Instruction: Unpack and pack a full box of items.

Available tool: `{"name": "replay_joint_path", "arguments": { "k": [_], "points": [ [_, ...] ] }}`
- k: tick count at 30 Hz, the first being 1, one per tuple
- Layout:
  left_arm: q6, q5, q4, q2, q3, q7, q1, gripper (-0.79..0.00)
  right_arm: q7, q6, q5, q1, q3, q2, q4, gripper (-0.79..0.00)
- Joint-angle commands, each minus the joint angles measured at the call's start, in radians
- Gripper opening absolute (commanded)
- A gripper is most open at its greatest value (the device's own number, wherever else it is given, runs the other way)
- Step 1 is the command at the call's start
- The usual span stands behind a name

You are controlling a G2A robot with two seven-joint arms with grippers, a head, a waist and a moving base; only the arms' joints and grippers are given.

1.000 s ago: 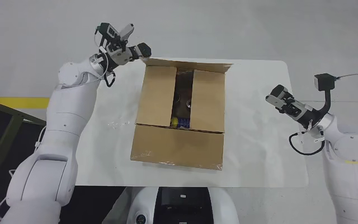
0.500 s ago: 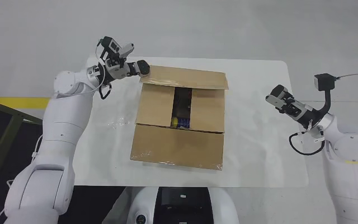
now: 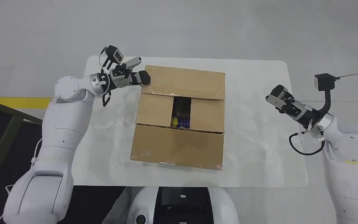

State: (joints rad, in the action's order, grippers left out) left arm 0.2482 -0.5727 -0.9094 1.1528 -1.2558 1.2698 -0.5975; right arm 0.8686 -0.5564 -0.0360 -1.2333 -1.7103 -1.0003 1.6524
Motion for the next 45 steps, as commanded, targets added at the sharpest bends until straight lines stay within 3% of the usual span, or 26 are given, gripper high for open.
{"name": "replay_joint_path", "arguments": {
  "k": [1,28,34,45],
  "points": [
    [0.006,0.011,-0.011,-0.001,0.001,-0.007,-0.002,0.000,0.000,0.000,0.000,0.000,0.000,0.000,0.000,0.000],
    [0.003,0.019,-0.021,-0.003,0.002,-0.013,-0.007,0.000,-0.015,0.018,0.013,-0.010,-0.004,0.001,0.012,0.000],
    [0.003,0.019,-0.021,-0.003,0.002,-0.013,-0.007,0.000,0.056,0.108,-0.043,-0.094,-0.024,0.009,0.093,0.000],
    [0.003,0.019,-0.021,-0.003,0.002,-0.013,-0.007,0.000,0.190,0.175,-0.124,-0.304,-0.022,0.019,0.243,0.000]
  ]
}}
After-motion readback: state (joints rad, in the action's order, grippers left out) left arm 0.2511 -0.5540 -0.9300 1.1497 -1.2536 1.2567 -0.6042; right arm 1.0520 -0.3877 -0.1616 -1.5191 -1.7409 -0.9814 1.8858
